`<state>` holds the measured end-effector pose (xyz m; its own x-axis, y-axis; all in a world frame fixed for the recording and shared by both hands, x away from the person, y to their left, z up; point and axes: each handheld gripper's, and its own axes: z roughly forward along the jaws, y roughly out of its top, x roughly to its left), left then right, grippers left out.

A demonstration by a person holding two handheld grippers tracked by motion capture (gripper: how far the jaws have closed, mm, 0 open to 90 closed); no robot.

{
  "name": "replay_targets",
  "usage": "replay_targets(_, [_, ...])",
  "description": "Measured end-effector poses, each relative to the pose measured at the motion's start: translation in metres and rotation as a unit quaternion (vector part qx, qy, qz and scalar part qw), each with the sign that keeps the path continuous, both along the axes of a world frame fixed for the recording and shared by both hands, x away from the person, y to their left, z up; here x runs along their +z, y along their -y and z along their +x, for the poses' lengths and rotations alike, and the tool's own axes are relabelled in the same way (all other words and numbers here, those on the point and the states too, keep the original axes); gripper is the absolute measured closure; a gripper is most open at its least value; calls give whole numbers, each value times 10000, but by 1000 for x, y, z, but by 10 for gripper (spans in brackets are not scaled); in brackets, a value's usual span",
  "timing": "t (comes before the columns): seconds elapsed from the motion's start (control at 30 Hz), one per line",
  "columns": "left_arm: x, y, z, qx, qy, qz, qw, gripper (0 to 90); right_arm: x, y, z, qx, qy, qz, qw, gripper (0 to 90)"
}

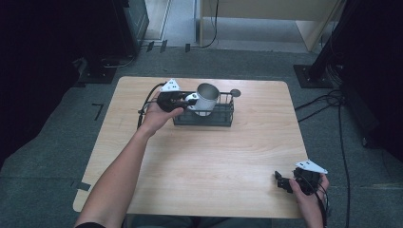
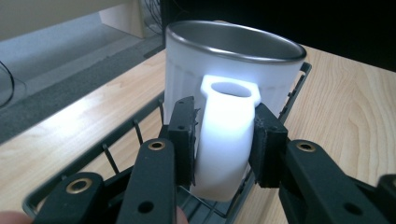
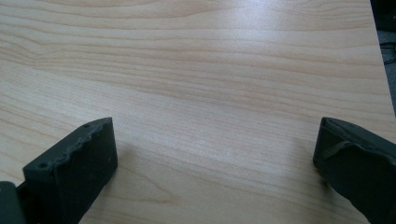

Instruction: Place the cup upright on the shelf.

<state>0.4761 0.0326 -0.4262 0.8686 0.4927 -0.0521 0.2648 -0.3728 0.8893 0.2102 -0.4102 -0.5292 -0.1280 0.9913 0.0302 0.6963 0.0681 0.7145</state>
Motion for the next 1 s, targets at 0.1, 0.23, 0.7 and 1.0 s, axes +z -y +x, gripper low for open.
replay_targets(0.1, [-4, -6, 2, 258, -173, -39, 9995, 608, 0, 0, 0, 0, 2, 1, 10000, 0])
replay_targets(0.23, [-5, -13, 3, 381, -118, 136, 9991, 542, 0, 0, 0, 0, 2, 2, 10000, 0])
replay_targets(0.7, [8, -35, -11, 898, -439, -451, 9940, 309, 0, 0, 0, 1, 1, 1, 10000, 0])
replay_targets(1.0, [17, -56, -27, 1369, -1138, -881, 9801, 100, 0, 0, 0, 1, 2, 1, 10000, 0])
